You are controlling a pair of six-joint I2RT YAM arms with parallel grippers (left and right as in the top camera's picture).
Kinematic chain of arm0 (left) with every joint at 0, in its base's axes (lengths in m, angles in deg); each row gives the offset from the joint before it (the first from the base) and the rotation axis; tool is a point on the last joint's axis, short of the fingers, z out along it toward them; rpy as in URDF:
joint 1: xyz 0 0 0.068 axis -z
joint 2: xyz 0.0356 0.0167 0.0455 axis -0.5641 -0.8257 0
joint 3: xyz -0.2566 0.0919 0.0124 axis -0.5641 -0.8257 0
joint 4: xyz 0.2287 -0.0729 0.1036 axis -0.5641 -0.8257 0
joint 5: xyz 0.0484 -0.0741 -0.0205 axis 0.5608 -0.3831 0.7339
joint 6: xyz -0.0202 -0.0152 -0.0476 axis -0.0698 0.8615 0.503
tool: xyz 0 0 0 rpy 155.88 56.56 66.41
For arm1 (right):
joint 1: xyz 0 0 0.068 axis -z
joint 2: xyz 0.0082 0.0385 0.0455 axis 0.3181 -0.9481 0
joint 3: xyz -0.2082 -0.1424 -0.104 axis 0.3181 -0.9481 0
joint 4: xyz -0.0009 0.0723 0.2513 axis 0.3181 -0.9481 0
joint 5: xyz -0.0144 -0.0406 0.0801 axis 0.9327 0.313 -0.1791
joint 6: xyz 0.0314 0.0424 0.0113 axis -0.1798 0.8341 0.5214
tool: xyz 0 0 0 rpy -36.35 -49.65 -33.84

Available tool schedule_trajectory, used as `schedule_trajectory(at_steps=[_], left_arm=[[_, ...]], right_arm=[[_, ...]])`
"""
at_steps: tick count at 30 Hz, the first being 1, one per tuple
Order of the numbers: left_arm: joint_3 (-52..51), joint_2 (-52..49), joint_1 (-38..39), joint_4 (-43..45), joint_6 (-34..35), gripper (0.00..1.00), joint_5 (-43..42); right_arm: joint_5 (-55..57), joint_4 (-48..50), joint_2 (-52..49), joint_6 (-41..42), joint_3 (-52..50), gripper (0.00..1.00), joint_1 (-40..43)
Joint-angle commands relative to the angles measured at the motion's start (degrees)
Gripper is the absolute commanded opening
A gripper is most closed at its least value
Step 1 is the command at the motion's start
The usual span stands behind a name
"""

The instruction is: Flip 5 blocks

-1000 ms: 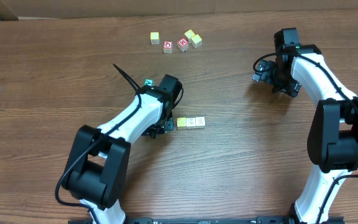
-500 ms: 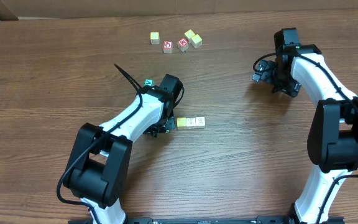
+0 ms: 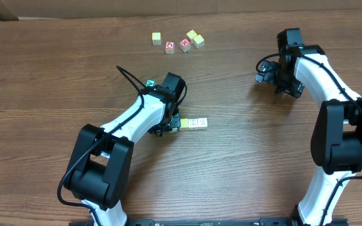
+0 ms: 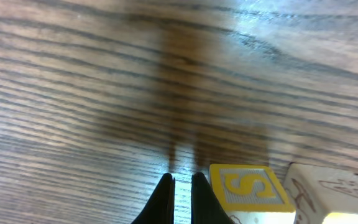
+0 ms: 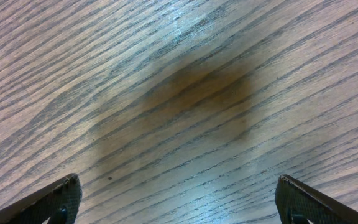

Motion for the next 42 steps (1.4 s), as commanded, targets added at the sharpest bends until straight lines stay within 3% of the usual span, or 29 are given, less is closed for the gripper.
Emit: schedule_trajectory(at_steps=[1, 30, 38, 42], left_arm=[[-0.2, -0.4, -0.6, 1.1, 0.3, 0.04, -1.0], [0.2, -0.4, -0.8, 4.7, 0.3, 0.04, 2.4], [7.5, 2.9, -3.0, -3.2, -0.5, 0.04, 2.3], [9.1, 5.7, -2.9, -8.6, -0.6, 0.04, -1.9]], right_arm=[[-0.3, 0.3, 0.0, -0.4, 1.2, 1.0, 0.1], [-0.3, 0.3, 0.0, -0.4, 1.2, 1.0, 0.1], [-0.3, 0.3, 0.0, -0.4, 1.2, 1.0, 0.1], [-0.3, 0.3, 0.0, -0.4, 1.2, 1.0, 0.1]])
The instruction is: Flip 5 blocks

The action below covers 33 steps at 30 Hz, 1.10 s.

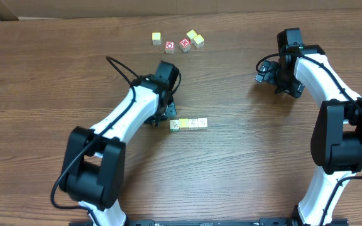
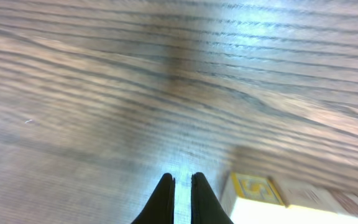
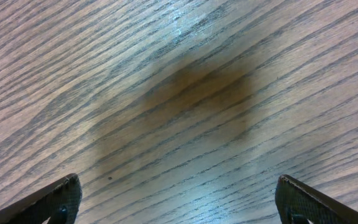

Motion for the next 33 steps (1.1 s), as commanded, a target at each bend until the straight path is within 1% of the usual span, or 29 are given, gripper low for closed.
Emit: schedule_trajectory(at_steps=[1, 4, 8, 12, 14, 18, 29, 33], left_arm=[[2.1, 4.2, 0.2, -3.7, -0.5, 0.04, -4.0], [1.6, 4.3, 0.9, -6.9, -0.4, 0.04, -8.4], [-1.6, 4.3, 2.7, -6.8, 0.5, 0.04, -11.8], [-4.5, 4.3, 4.4, -5.6, 1.2, 0.04, -12.0], [-5.8, 4.3, 5.3, -5.0, 2.7, 0.04, -12.0], [-7.8, 4.3, 6.5, -4.0, 3.0, 0.04, -11.9], [-13.5, 4.3, 6.9, 6.7, 3.0, 0.04, -10.4], [-13.6, 4.3, 6.9, 7.6, 2.9, 0.04, -10.4]], right_arm=[[-0.3, 0.3, 0.0, -0.3, 1.2, 1.0, 0.1], [-0.3, 0.3, 0.0, -0.3, 1.2, 1.0, 0.1], [-0.3, 0.3, 0.0, -0.3, 1.2, 1.0, 0.1], [-0.3, 0.3, 0.0, -0.3, 1.2, 1.0, 0.1], [-0.3, 0.3, 0.0, -0.3, 1.2, 1.0, 0.1], [-0.3, 0.3, 0.0, -0.3, 1.2, 1.0, 0.1], [-0.3, 0.3, 0.0, -0.3, 1.2, 1.0, 0.1], [-0.3, 0.3, 0.0, -0.3, 1.2, 1.0, 0.1]])
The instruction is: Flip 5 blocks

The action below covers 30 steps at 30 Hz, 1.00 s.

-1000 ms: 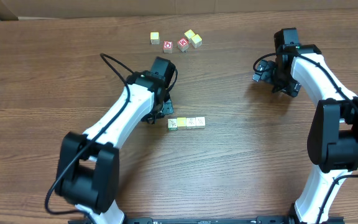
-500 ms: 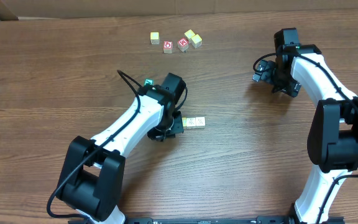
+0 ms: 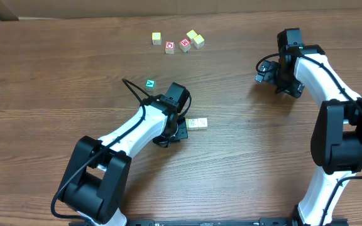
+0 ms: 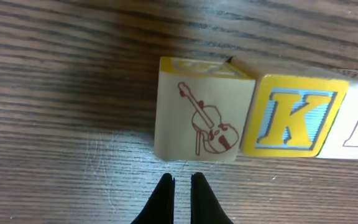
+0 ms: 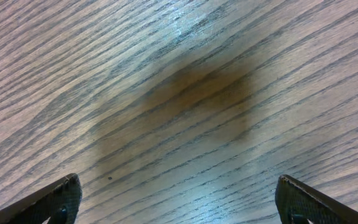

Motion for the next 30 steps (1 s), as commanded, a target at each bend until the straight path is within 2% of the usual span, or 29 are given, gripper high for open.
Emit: schedule_trajectory(at_steps=[1, 7, 30], left_arm=[[-0.7, 0.7, 0.4, 0.8, 0.8, 0.04, 0.5], [-0.7, 0.7, 0.3, 1.4, 0.8, 0.04, 3.3], [-0.7, 0.7, 0.3, 3.8, 0.7, 0.04, 5.1]], right_arm=[[-0.3, 0.2, 0.0, -0.4, 1.2, 1.0, 0.1], [-0.3, 0.2, 0.0, -0.4, 1.2, 1.0, 0.1], [-0.3, 0.2, 0.0, -0.4, 1.2, 1.0, 0.1]])
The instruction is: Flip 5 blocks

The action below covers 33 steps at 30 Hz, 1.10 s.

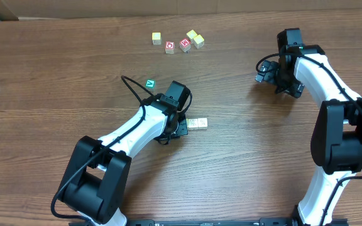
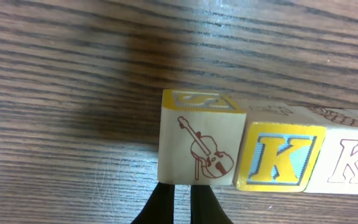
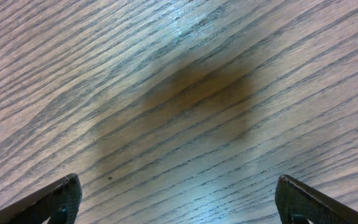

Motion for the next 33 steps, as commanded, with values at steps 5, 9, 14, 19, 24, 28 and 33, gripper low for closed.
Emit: schedule_trajectory(at_steps=[5, 9, 14, 19, 24, 28, 33], left_arm=[[-0.5, 0.8, 0.3, 0.0, 0.6, 0.04, -0.2], [2.0, 1.8, 0.1, -3.2, -0.6, 0.04, -1.6], [8.2, 4.3, -0.8, -7.6, -2.0, 0.04, -1.6], [11.9, 4.8, -0.9, -6.6, -3.9, 0.04, 2.4], [11.8, 3.2, -0.9, -5.2, -3.0, 0.04, 7.9], [11.7, 0.5, -0.9, -4.3, -2.9, 0.04, 8.7], [11.7, -3.0, -1.0, -2.9, -2.9, 0.04, 8.9]], right_arm=[[-0.3, 0.3, 0.0, -0.4, 1.2, 1.0, 0.1], [-0.3, 0.3, 0.0, -0.4, 1.2, 1.0, 0.1], [-0.3, 0.3, 0.0, -0.4, 1.2, 1.0, 0.1], [-0.3, 0.3, 0.0, -0.3, 1.2, 1.0, 0.1], [-0.3, 0.3, 0.0, -0.4, 1.2, 1.0, 0.1], [-0.3, 0.3, 0.0, -0.4, 1.2, 1.0, 0.1], [-0.3, 0.3, 0.0, -0.4, 1.2, 1.0, 0.1]])
